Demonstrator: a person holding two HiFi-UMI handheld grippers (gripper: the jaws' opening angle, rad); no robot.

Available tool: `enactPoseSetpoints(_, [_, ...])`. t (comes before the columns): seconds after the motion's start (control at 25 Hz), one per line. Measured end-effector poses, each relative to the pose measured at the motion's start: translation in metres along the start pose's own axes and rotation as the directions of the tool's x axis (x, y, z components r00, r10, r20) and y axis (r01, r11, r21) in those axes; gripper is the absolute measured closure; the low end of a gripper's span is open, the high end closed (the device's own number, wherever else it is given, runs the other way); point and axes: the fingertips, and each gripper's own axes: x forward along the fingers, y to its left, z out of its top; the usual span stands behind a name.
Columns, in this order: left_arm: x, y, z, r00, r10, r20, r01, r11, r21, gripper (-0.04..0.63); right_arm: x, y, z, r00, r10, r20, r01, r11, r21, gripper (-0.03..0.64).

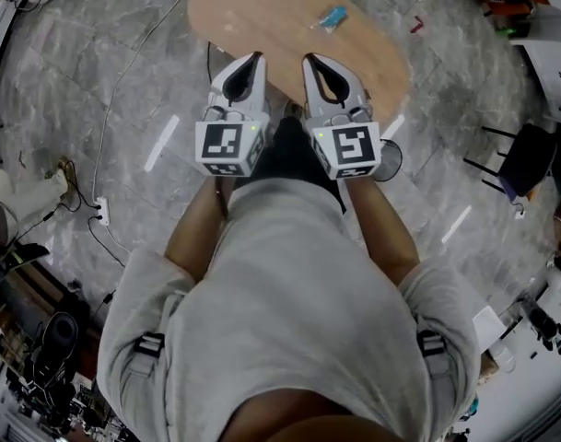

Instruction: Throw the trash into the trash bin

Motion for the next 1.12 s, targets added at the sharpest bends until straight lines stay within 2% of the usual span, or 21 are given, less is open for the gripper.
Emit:
enactPoseSetpoints(0.32, [0.066, 0.021, -0.007, 0.996, -0.057, -0.074, 0.057, 0.998, 0.006, 0.577, 0.041, -0.043, -0.022, 0.997, -0.065, -0.044, 0.068, 0.996, 0.052, 0.609])
enactPoseSetpoints(0.52, [0.136, 0.017, -0.016, 0.982, -0.122, -0.147, 0.125, 0.992, 0.012, 0.577, 0.064, -0.097, -0.046, 0.989, -0.121, -0.087, 0.132, 0.984, 0.12, 0.609])
enactPoseSetpoints(0.72, [0.178, 0.016, -0.03, 0.974, -0.131, -0.185, 0.134, 0.991, 0.0, 0.577, 0.09, -0.136, -0.076, 0.982, -0.136, -0.13, 0.153, 0.98, 0.124, 0.609])
enactPoseSetpoints(0.84, [0.202, 0.018, -0.051, 0.957, -0.157, -0.243, 0.155, 0.988, -0.025, 0.577, 0.109, -0.155, -0.095, 0.974, -0.141, -0.177, 0.165, 0.978, 0.13, 0.609])
enactPoseSetpoints(0.96, [0.234, 0.016, -0.079, 0.935, -0.215, -0.283, 0.211, 0.976, -0.046, 0.577, 0.127, -0.175, -0.137, 0.957, -0.161, -0.241, 0.2, 0.968, 0.149, 0.609])
enactPoseSetpoints(1.12, [0.265, 0.023, -0.132, 0.884, -0.302, -0.357, 0.293, 0.953, -0.08, 0.577, 0.147, -0.184, -0.188, 0.93, -0.216, -0.299, 0.272, 0.949, 0.16, 0.609])
